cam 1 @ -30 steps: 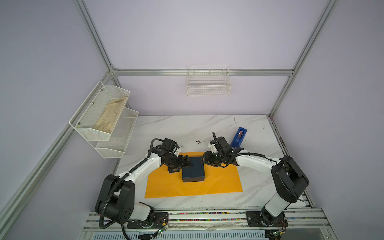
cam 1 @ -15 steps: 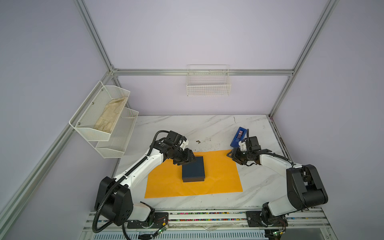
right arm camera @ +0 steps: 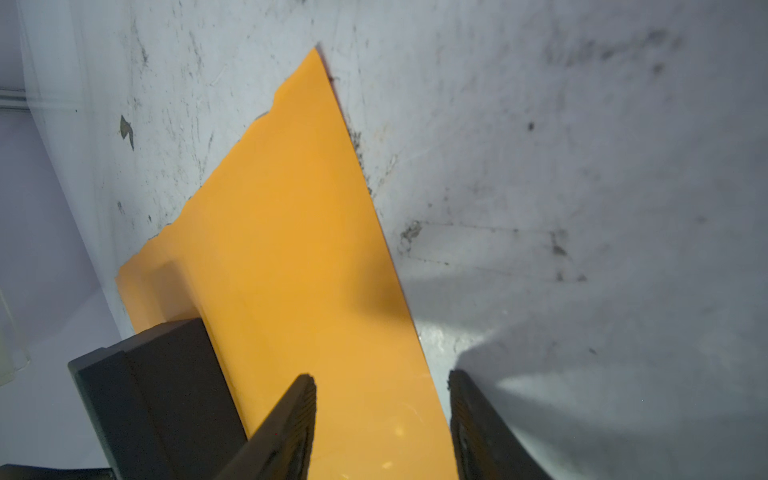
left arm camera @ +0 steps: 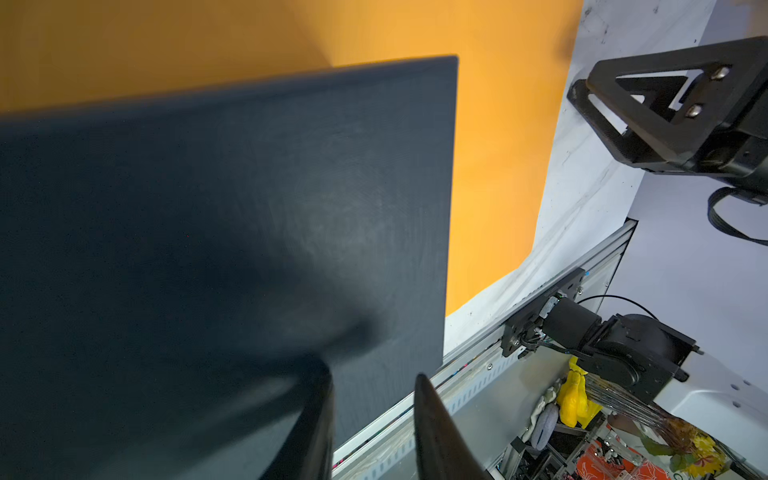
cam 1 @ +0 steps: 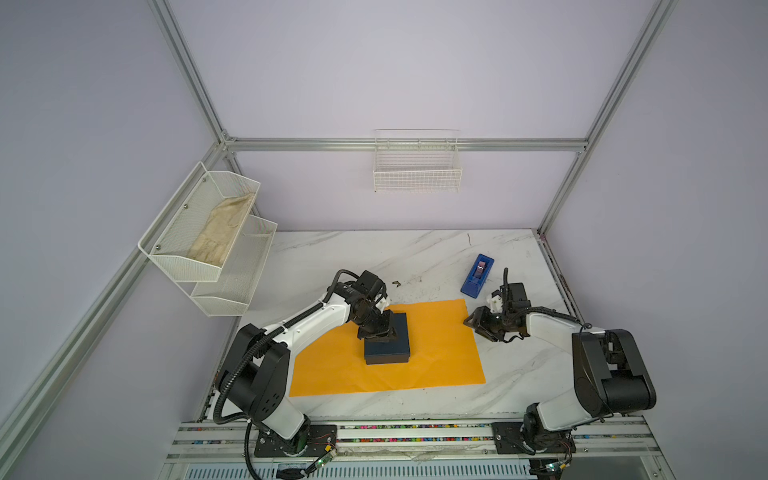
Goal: Wrap the gift box in paper
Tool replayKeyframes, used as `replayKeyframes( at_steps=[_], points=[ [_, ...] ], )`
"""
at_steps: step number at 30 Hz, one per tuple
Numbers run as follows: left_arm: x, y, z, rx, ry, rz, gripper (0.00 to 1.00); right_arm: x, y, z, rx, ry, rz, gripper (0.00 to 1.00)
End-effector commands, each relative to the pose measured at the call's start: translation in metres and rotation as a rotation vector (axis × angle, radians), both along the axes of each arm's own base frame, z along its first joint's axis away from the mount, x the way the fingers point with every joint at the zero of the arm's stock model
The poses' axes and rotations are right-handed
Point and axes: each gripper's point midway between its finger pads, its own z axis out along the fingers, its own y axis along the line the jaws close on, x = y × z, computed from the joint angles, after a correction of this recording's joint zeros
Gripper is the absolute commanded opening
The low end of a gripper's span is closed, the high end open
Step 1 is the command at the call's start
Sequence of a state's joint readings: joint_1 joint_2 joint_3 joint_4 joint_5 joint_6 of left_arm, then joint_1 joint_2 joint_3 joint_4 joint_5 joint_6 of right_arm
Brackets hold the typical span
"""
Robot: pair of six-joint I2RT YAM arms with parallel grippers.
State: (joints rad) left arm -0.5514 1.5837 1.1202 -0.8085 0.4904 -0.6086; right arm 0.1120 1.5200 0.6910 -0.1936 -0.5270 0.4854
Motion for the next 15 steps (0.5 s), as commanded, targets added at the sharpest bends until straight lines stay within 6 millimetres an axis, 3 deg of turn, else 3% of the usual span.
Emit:
replayKeyframes(
  at_steps=[1,5,15],
  points=[
    [-0.004,0.005,-0.006,0.032,0.014,-0.002,0.32,-0.027,0.010,-0.021,0.057,0.095,0.058,0.55],
    [-0.004,0.006,-0.009,0.041,0.020,0.001,0.31,-0.036,0.032,-0.016,0.179,0.109,0.116,0.55],
    [-0.003,0.006,-0.012,0.047,0.024,0.001,0.30,-0.054,0.048,0.010,0.274,0.082,0.151,0.55]
  ],
)
